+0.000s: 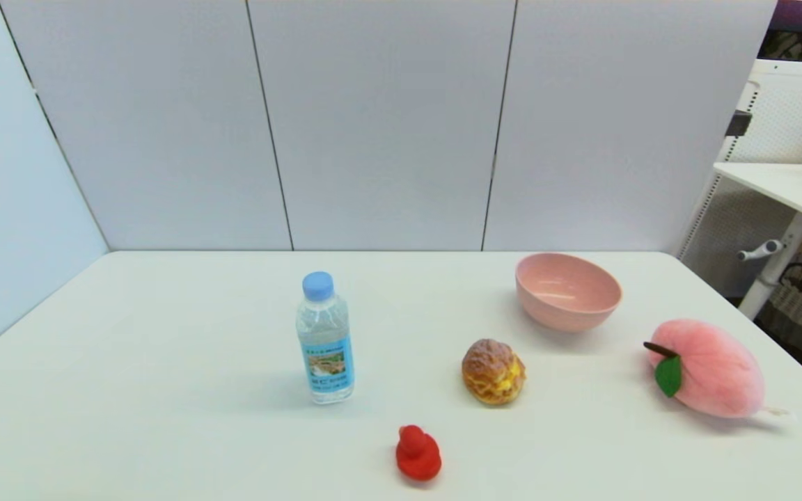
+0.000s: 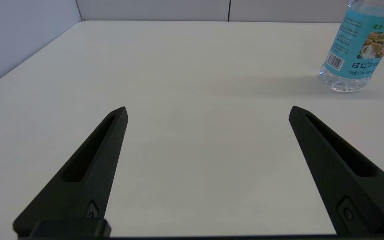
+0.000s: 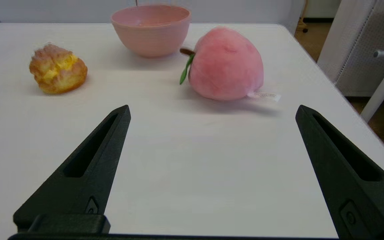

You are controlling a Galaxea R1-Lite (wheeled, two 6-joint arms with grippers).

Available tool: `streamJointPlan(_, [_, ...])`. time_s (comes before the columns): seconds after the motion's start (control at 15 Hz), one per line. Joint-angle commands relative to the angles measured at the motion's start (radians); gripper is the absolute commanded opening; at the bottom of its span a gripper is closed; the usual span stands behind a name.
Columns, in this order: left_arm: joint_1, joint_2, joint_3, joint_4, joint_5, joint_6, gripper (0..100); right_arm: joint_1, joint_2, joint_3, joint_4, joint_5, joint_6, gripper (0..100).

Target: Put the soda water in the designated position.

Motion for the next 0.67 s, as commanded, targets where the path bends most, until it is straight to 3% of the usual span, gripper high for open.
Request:
streamJointPlan(0.07, [0.0,0.001,0.0,0.0,0.0,0.0,100,0.03,0.2,-0.188,-0.01,0.009,-0.014,100])
streamJointPlan(0.47, [0.0,0.001,0.0,0.0,0.0,0.002,100,0.049,0.619,-0.63,0.003,0.007,-0.026,100])
streamJointPlan(0.67, [0.0,0.001,0.0,0.0,0.0,0.002,100,0.102,0.811,-0.82,0.006,0.016,-0.04,100])
